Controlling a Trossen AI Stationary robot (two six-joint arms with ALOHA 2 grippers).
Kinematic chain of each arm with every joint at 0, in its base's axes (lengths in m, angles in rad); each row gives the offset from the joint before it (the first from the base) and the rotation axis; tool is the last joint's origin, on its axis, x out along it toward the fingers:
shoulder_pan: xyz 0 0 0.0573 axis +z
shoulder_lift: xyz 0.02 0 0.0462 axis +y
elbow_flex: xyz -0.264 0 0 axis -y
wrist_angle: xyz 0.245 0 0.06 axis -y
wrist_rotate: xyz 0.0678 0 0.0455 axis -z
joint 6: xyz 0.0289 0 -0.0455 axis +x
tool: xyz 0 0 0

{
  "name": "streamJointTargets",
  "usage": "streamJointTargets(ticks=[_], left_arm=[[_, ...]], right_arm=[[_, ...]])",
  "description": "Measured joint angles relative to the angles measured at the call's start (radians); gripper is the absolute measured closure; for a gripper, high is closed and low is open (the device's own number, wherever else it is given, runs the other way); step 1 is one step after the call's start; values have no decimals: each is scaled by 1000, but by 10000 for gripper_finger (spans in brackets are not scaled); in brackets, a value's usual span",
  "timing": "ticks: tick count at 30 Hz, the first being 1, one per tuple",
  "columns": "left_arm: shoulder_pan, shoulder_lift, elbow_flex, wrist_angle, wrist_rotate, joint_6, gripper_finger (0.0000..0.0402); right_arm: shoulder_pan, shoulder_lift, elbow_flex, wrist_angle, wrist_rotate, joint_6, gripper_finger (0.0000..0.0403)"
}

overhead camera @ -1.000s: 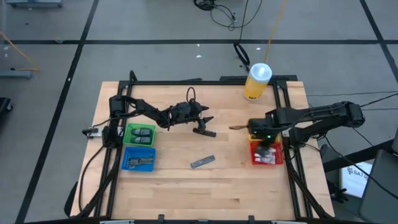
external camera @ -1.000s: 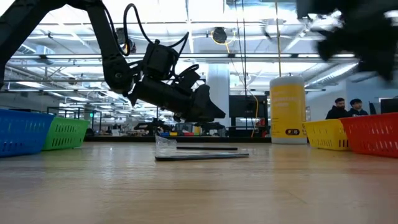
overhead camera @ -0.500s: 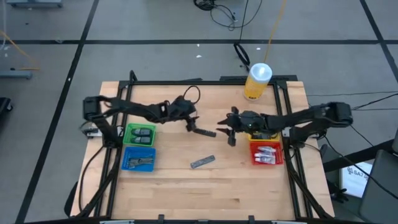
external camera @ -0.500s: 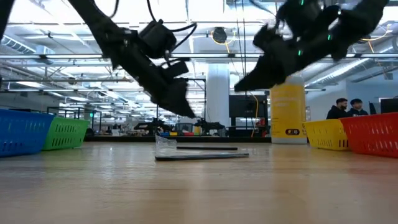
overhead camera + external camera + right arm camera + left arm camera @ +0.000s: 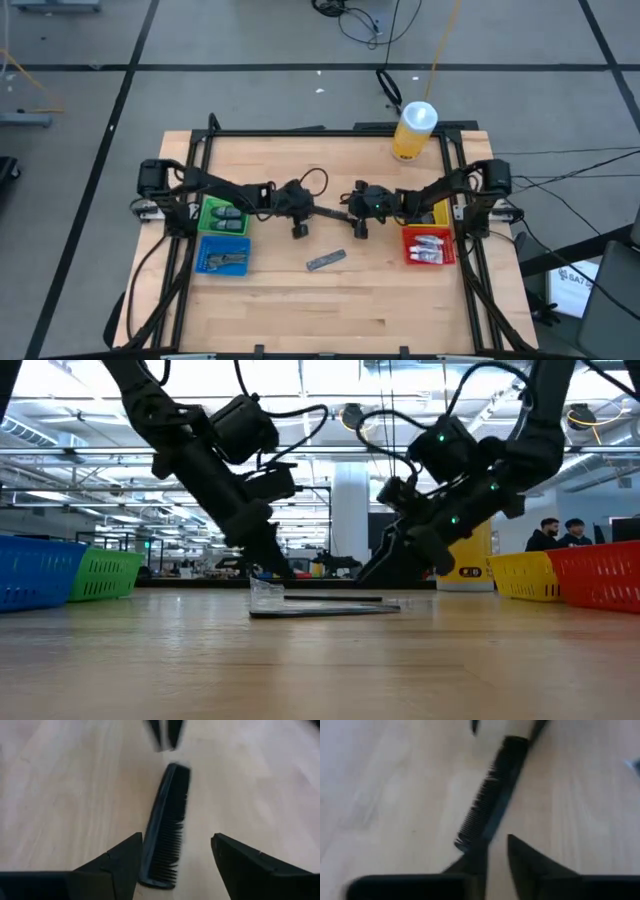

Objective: Pick & Place Travel size toiletries
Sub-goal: Put the black comb into the blue bin

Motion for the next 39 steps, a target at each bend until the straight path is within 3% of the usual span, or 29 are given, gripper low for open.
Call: streamJointTargets(ticks=[3,9,13,19,24,27,32,39], left_arm=[[-6,43,1,132,-41,-44,391],[-26,159,1,286,-59,-196,373],[-82,164,4,261,-167,-275,379],[-185,57,3,214,-266,-244,392],[-173,62,1,117,-427,-293,386],[-120,68,2,69,-389,-304,398],[-64,82,2,103,-277,-259,388],[-59,80,2,140,-237,-249,397]], right_arm=[[2,35,1,-9,-3,4,171],[11,64,4,-32,-74,78,190],[47,64,4,-34,-162,111,201],[105,64,2,-46,-53,98,220],[142,65,1,-51,72,104,246],[154,66,1,-52,134,129,254],[155,66,1,-50,145,109,250],[153,1,0,-128,156,102,249]])
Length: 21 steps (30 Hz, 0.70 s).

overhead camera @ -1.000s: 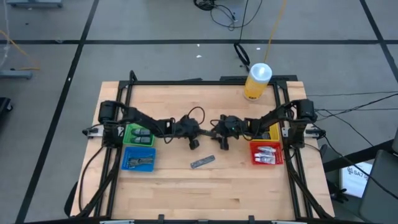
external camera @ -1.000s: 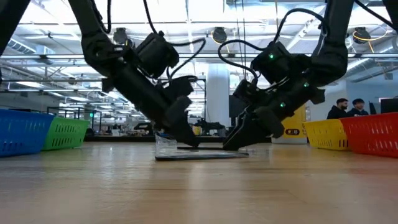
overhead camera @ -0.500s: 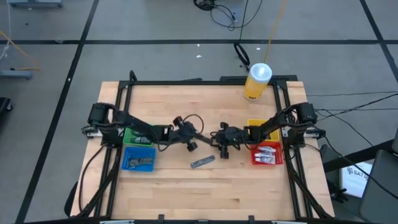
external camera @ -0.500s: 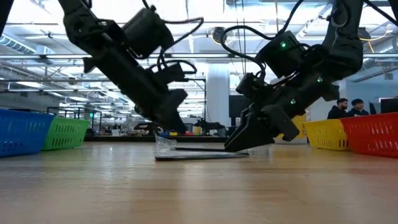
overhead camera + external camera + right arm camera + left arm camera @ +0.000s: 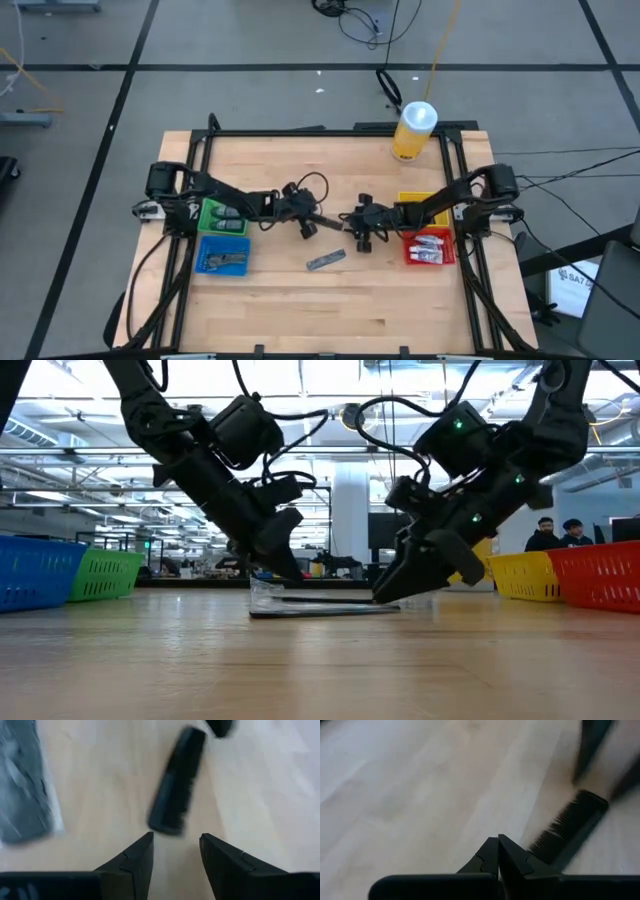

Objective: Pick & Place Travel size toiletries
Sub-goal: Put the black comb into the blue bin

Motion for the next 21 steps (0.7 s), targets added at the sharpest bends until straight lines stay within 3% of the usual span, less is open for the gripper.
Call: streamJointTargets(ticks=[3,7,9,11,13,16,21], left_arm=[[8,6,0,-35,53,-14,396],[18,7,0,-82,79,-84,388],[18,7,1,-94,79,-97,391],[15,7,1,-90,78,-103,398],[10,7,1,-86,79,-112,399],[5,7,1,-85,81,-126,390],[-5,15,1,-84,113,-156,393]], right_arm=[[-2,-65,-3,-58,24,-13,249],[-4,-133,-2,-43,161,101,248],[-6,-146,-2,-43,72,110,249],[-4,-145,-2,-34,-143,67,254],[3,-127,-2,8,-292,46,261],[9,-67,0,77,-341,67,281],[-5,52,38,112,-309,115,335]])
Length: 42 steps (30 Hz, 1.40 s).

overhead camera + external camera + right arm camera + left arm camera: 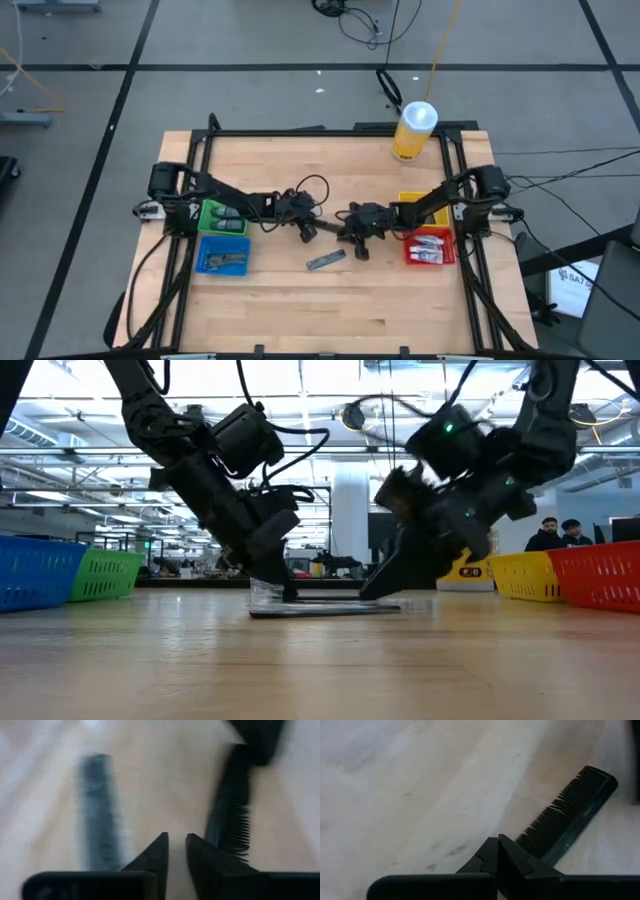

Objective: Pick & Place Travel size toiletries
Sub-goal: Put the black comb into the blue bin

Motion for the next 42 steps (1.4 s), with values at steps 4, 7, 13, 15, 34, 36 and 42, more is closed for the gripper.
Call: streamJointTargets(ticks=[4,7,13,15,34,36,42], left_arm=[[-21,31,2,6,24,-1,397],[-29,72,4,26,22,3,392],[-31,109,6,71,14,8,397],[-38,82,5,62,0,15,392],[-105,40,-3,134,-52,83,400],[-111,36,-3,168,-48,84,397],[-111,71,-3,197,-32,86,397]], right_arm=[[-13,26,11,4,108,18,377],[-13,21,12,0,156,19,398],[-13,20,12,11,153,-7,389],[-17,20,12,11,151,-15,384],[-18,20,12,-2,151,-8,378],[-18,20,12,-5,151,-8,379],[-18,20,12,-5,151,-7,379]])
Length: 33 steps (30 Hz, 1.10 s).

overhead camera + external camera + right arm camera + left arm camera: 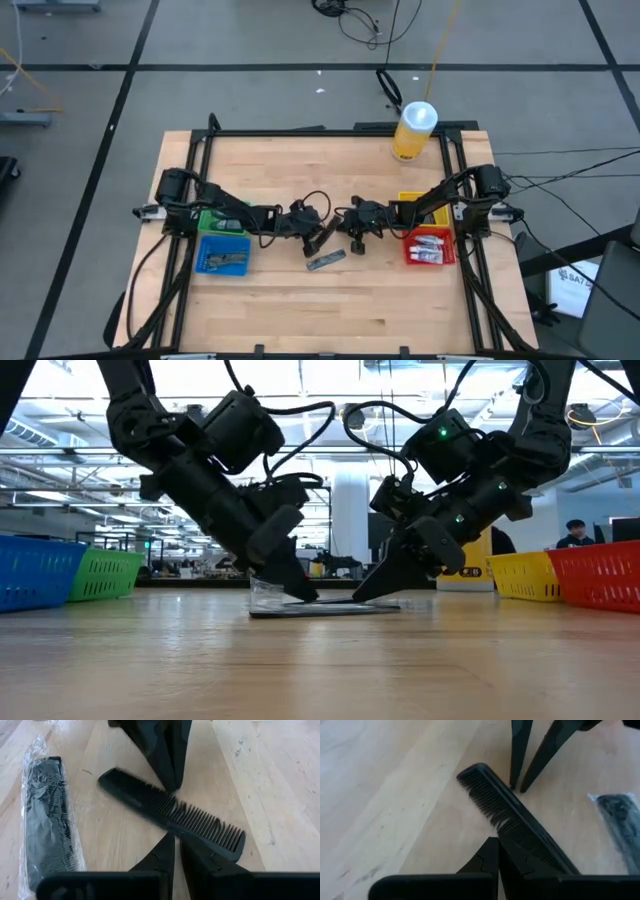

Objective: Pick & Place Travel size toiletries
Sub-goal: Put the black comb into the blue bin

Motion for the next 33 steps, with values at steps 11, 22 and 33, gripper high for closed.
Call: streamJointTargets(ticks=[11,22,33], left_arm=[[13,49,4,44,29,-25,399],[-10,17,1,84,-4,1,400],[33,117,5,126,72,-49,398]], right_arm=[[0,-2,-1,-7,0,0,378],[0,-1,-1,-7,0,-5,382],[0,-19,-1,-39,0,-18,381]])
